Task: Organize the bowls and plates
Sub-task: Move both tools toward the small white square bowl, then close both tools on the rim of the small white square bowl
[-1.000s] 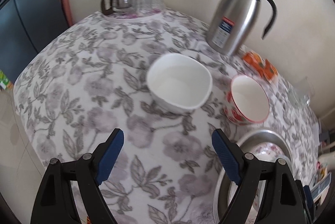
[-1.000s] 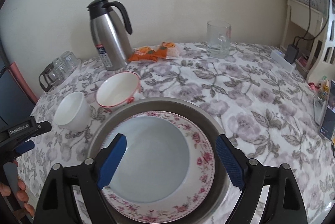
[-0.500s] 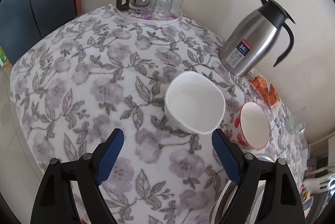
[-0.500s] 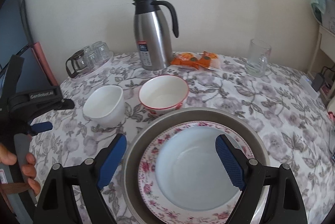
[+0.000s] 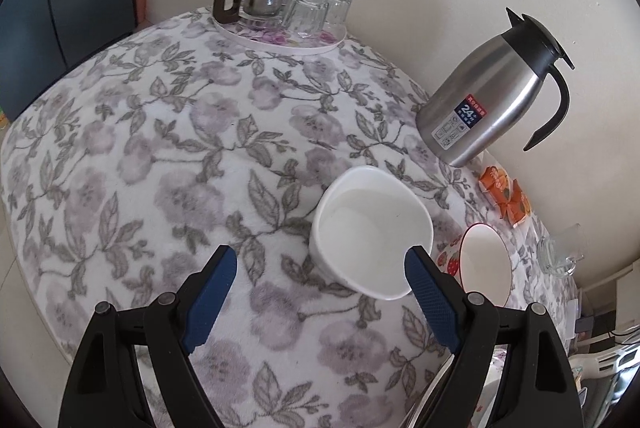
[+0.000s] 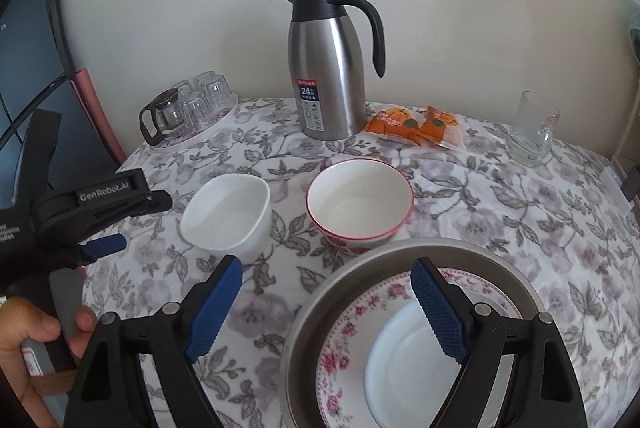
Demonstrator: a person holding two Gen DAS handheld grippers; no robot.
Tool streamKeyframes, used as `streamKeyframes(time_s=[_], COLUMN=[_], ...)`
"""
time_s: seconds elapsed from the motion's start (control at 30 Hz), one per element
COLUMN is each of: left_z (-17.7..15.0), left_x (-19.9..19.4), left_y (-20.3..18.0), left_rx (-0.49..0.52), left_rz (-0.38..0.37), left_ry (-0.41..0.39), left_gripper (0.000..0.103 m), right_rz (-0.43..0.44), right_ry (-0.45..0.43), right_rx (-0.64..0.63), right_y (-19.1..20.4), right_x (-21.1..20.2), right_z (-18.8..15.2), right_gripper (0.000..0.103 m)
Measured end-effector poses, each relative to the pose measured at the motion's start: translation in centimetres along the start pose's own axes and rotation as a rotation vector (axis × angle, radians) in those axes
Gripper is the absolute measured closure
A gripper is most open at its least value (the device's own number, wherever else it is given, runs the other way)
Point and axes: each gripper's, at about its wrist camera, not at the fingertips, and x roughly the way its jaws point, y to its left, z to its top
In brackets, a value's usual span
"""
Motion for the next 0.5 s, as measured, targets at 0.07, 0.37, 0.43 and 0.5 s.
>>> streamKeyframes(time_s=[0.07,0.37,0.43,0.5], left_z=[0.2,0.8,1.0,1.3], left_x=[0.6,3.4,4.0,4.3], left_y=[0.2,1.3,1.5,1.6], left_rx=[-0.006,-0.034,-0.041,-0.045], left_rz=[-0.015,-0.025,-0.033,-0.036], left_ry=[0.013,0.057,0.064,0.065], left_gripper=[0.017,0.017,0.017,0.017], right_rz=[-0.006,0.01,0.02,0.028], right_ry=[0.012,0.094,0.116,0.131], right_rx=[0.001,-0.011,-0.003,-0.003], right_y=[0.5,2.8,3.1,3.6], right_x=[0.8,5.5,6.6,7.5], right_z=[0.6,1.5,1.5,1.6], right_gripper=[0.017,0.027,0.033,0.035])
